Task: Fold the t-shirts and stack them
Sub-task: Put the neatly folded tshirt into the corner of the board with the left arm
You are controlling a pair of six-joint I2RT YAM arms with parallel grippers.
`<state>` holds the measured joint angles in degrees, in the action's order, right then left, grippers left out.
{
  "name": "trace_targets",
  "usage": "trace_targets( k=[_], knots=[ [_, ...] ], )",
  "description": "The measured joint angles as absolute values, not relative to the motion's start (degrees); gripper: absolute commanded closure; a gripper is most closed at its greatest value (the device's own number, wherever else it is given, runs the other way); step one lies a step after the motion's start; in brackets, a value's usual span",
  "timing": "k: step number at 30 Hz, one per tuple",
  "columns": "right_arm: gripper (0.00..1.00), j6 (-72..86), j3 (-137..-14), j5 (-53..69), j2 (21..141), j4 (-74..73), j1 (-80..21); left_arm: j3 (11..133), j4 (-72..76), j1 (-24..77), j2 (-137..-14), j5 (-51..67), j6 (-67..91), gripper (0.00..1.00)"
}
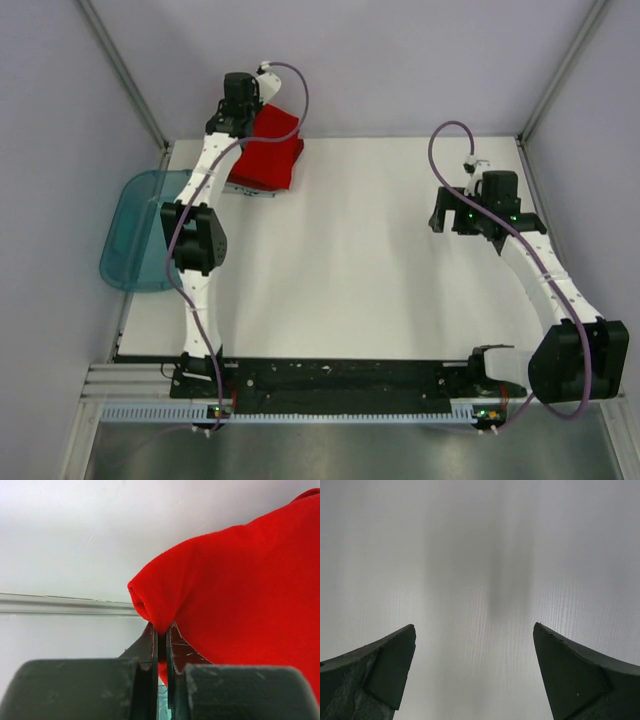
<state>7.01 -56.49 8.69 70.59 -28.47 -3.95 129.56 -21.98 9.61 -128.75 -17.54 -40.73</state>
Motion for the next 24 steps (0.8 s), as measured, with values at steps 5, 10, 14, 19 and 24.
trace_targets(
  k=[5, 10, 14, 19, 24],
  knots=[
    [0.01, 6.96, -56.49, 8.6, 70.59, -28.47, -3.95, 129.56, -21.39, 8.14, -128.77, -17.37, -41.08, 1.0],
    [0.01, 6.59, -56.49, 8.43, 70.57, -28.47, -3.95, 129.82, -19.81, 7.09, -129.12, -17.43, -42.04, 1.0],
    [0.01, 6.39, -56.49, 8.14, 70.57, -28.47, -3.95, 132.4, -17.93, 6.66, -131.81, -17.43, -42.83, 0.86],
    [0.01, 6.07, -56.49, 7.6, 70.57, -28.47, -3.95, 133.19, -13.45, 6.46, -136.2, -18.35, -45.3, 0.01],
    [0.01, 6.0, -56.49, 7.57, 70.59, -28.47, -3.95, 137.47, -11.81, 6.46, -141.21, -21.87, -44.95, 0.02]
  ],
)
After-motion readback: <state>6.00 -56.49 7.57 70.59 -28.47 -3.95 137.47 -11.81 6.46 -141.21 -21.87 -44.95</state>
